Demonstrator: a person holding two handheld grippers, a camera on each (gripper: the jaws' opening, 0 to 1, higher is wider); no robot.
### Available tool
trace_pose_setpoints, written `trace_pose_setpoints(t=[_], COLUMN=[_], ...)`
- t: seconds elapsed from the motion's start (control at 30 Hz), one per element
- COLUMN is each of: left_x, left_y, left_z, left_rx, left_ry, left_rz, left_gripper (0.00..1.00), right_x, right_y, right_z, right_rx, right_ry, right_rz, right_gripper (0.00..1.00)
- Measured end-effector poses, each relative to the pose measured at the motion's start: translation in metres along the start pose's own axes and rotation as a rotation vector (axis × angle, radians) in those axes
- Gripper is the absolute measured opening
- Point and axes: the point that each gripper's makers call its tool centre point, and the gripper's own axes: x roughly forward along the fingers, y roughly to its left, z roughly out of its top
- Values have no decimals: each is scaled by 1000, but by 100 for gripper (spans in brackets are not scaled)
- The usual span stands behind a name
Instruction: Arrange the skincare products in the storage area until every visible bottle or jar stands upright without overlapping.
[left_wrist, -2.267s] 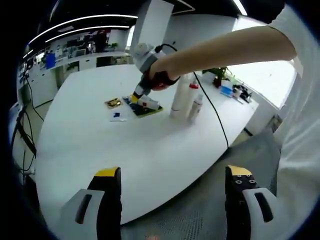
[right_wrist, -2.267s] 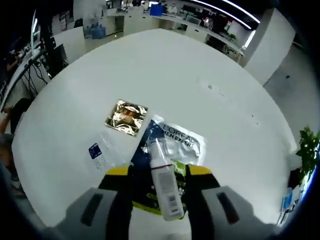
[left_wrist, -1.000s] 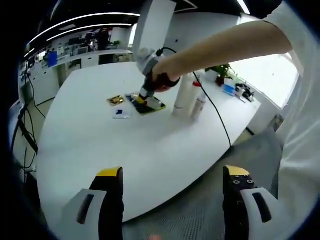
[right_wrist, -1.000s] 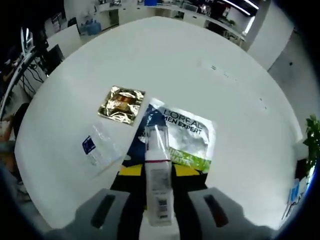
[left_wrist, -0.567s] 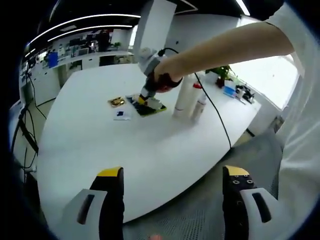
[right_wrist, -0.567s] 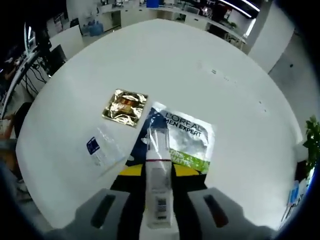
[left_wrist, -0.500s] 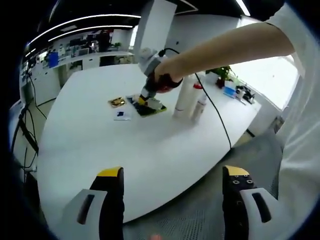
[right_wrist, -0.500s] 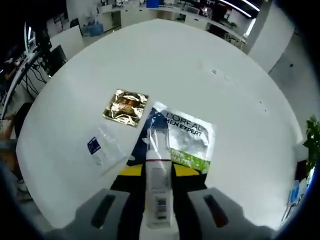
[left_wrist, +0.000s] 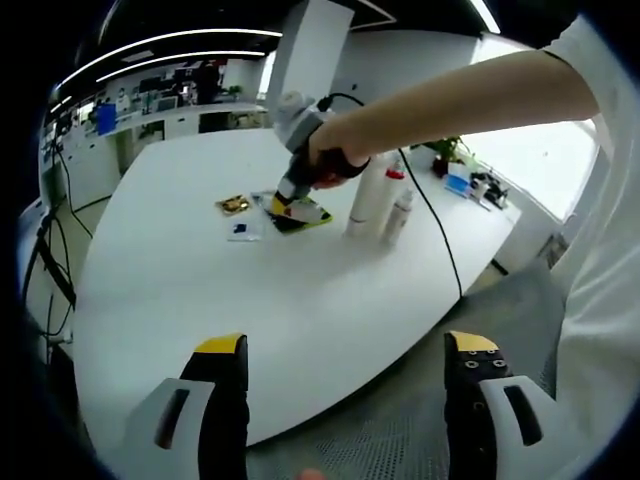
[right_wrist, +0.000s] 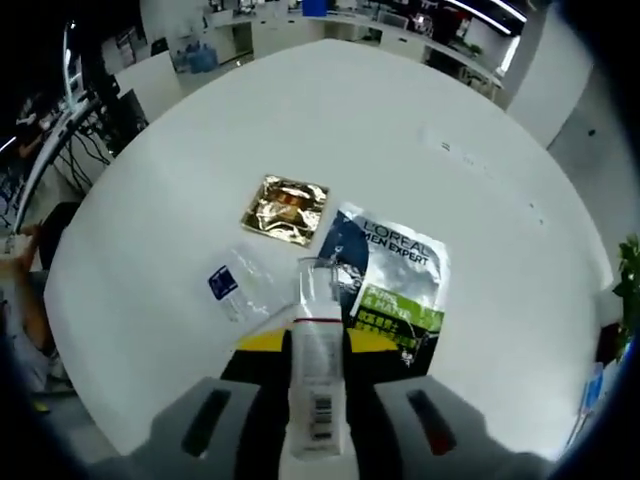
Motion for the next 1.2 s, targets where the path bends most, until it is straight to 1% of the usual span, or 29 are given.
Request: trace_pose_setpoints(t=[0.13,0.27,0.43,0.53,0.63,0.7,0.87,1.07,1.2], left_x=[-1,-1,-2,-1,-1,-1,-3,-6,-5], left_y=[0,2,3,4,3,3,5,11,14], left_z=[0,0,0,0,0,0,0,6,4], left_rx=[-2,-3,-8,-10,-15,-22,-63,-163,-172], left_ry=[-2,-5,-7,-6,-5,-5,-15,-56,-48], left_rz=[0,6,13,16,14,12,2,-1,18], left_gripper=[78,78,78,78,78,78,77,77,76], right_x=[-3,-6,-12,-18,-24,-31,-50,-75,-96], right_y=[8,16,22,25,27,29,42,53,59], right_z=[6,11,15,19,23,25,33,39,41], right_rx=[-19,-19,-27,-20,-47,-44,19,1,1], right_ry=[-16,-36,-60,-84,-113,-131,-192,-258,-311], right_rz=[19,40,56,73,81,91,169,214,253], right_gripper=[20,20,20,20,20,20,20,19,19])
